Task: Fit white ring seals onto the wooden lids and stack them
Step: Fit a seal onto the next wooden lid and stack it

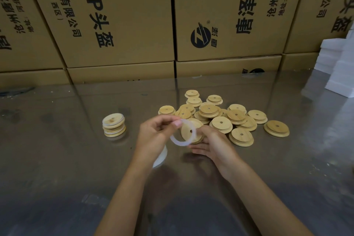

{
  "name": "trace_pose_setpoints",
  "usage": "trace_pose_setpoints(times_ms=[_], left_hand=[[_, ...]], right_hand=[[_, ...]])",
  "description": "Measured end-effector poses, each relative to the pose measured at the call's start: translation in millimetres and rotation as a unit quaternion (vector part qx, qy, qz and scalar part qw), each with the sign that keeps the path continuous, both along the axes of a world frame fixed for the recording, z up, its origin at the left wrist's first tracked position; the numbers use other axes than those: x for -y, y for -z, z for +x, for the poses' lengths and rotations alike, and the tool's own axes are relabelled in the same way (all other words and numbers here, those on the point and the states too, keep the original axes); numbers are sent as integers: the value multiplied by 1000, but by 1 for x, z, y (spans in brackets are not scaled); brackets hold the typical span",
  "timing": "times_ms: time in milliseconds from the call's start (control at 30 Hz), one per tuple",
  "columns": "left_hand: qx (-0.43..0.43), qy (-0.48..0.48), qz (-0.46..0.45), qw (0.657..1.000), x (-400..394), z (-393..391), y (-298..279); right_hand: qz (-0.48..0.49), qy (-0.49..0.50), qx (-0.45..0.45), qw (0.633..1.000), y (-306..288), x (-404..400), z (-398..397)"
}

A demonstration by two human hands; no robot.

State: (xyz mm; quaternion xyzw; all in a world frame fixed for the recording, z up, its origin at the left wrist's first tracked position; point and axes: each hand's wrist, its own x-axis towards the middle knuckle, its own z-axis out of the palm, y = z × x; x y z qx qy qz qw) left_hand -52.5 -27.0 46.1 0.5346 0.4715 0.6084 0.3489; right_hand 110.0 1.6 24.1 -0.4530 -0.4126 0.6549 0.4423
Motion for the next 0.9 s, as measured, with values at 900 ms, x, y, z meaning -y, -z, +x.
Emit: trace_pose_setpoints(times_ms=[900], left_hand=[[-86,-80,1,993,-9,13,14]], right_hand=[[110,-44,100,988,-2,11,-7]])
